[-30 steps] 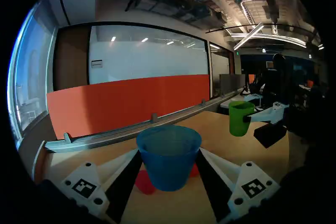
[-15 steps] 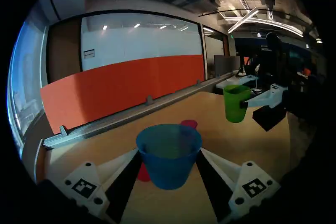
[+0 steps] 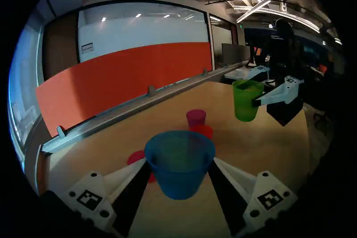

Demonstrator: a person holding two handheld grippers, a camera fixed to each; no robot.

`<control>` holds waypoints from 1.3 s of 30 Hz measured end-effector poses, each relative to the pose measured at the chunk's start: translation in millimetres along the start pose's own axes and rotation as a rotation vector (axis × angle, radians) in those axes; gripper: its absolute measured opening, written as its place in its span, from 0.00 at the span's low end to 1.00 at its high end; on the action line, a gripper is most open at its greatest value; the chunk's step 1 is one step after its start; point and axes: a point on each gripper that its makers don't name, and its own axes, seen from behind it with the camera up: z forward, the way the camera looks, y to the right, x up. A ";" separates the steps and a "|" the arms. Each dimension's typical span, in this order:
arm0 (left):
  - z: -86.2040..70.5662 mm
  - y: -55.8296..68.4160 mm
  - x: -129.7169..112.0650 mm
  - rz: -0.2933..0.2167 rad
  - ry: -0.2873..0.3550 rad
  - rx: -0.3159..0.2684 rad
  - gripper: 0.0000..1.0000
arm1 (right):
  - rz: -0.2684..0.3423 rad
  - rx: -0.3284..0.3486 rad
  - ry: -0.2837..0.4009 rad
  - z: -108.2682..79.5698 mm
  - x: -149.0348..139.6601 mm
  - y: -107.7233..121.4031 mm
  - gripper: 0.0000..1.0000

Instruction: Pour water

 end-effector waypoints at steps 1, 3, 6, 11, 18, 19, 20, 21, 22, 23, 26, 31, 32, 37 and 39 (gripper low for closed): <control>0.7 0.5 -2.7 0.003 -0.008 -0.003 0.84 | -0.001 0.003 -0.010 0.5 -3.1 -0.2 0.90; 2.1 1.5 -8.4 0.009 -0.026 -0.010 0.84 | -0.003 0.009 -0.030 1.7 -9.5 -0.8 0.90; 4.1 1.7 -17.5 0.021 -0.054 -0.019 0.84 | -0.005 0.019 -0.060 3.9 -18.8 -1.5 0.90; 8.5 3.6 -33.9 0.034 -0.103 -0.038 0.84 | -0.011 0.030 -0.099 8.3 -30.4 -1.9 0.90; 17.2 7.2 -56.2 0.070 -0.174 -0.072 0.84 | -0.024 0.049 -0.169 14.6 -51.0 -1.9 0.90; 18.9 7.2 -59.2 0.077 -0.184 -0.075 0.84 | -0.027 0.051 -0.179 15.7 -54.1 -2.0 0.90; 20.5 7.2 -62.1 0.084 -0.194 -0.078 0.84 | -0.031 0.053 -0.190 16.8 -57.2 -2.1 0.90; 22.3 7.4 -65.3 0.092 -0.205 -0.082 0.84 | -0.035 0.055 -0.201 18.0 -60.5 -2.1 0.90; 23.9 8.0 -67.9 0.098 -0.214 -0.087 0.84 | -0.036 0.057 -0.210 19.2 -62.9 -1.9 0.90; 25.4 8.6 -70.5 0.104 -0.224 -0.092 0.84 | -0.038 0.058 -0.218 20.4 -65.3 -1.8 0.90; 29.9 10.5 -77.4 0.122 -0.249 -0.106 0.84 | -0.040 0.064 -0.236 23.9 -70.9 -1.7 0.90; 37.7 12.5 -86.9 0.150 -0.282 -0.124 0.84 | -0.037 0.074 -0.263 29.4 -80.1 -1.1 0.90; 39.1 12.7 -88.9 0.155 -0.290 -0.127 0.84 | -0.036 0.076 -0.269 30.4 -82.1 -0.7 0.90; 45.5 14.0 -99.0 0.169 -0.322 -0.143 0.84 | -0.040 0.084 -0.299 35.1 -93.3 0.7 0.90; 47.8 14.5 -102.6 0.168 -0.332 -0.150 0.84 | -0.039 0.087 -0.308 37.1 -97.4 0.9 0.90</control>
